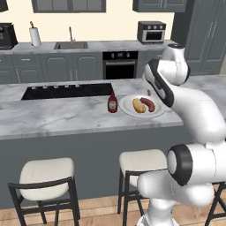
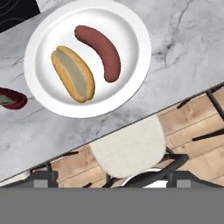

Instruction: Move the hot dog bun to the plate on the dining table and place the condiment next to that plate. Then navigate to the fridge and take the sausage and place it on the plate as well.

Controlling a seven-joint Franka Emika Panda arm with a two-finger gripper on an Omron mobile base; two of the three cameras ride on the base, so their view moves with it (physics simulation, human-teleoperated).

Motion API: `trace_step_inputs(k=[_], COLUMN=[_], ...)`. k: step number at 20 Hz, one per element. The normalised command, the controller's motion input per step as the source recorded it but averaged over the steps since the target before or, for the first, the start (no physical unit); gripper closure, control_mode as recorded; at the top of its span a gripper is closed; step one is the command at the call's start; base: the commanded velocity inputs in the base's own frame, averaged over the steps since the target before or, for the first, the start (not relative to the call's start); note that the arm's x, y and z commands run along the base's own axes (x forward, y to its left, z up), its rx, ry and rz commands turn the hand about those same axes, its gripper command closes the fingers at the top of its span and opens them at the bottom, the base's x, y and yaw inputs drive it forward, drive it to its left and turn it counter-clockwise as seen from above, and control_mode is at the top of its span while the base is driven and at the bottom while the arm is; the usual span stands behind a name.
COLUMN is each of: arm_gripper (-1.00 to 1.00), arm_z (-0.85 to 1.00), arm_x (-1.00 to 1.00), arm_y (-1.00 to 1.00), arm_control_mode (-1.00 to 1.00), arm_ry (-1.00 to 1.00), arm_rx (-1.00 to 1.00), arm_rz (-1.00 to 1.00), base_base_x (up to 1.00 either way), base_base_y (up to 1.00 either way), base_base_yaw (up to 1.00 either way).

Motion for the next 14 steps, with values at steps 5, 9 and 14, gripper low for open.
trace_step_inputs(k=[5, 9, 14], arm_gripper=[-1.0, -1.0, -1.0], arm_z=[-0.26, -0.37, -0.37], arm_x=[-1.0, -1.0, -1.0], arm_y=[0.59, 0.49, 0.32], arm_control_mode=[-1.0, -1.0, -1.0], arm_ry=[-0.04, -0.11, -0.12], arm_rx=[-0.07, -0.15, -0.22], arm_rz=[0.17, 0.16, 0.15], base_base_x=[0.0, 0.0, 0.0], base_base_y=[0.0, 0.0, 0.0], base_base_yaw=[0.0, 0.0, 0.0])
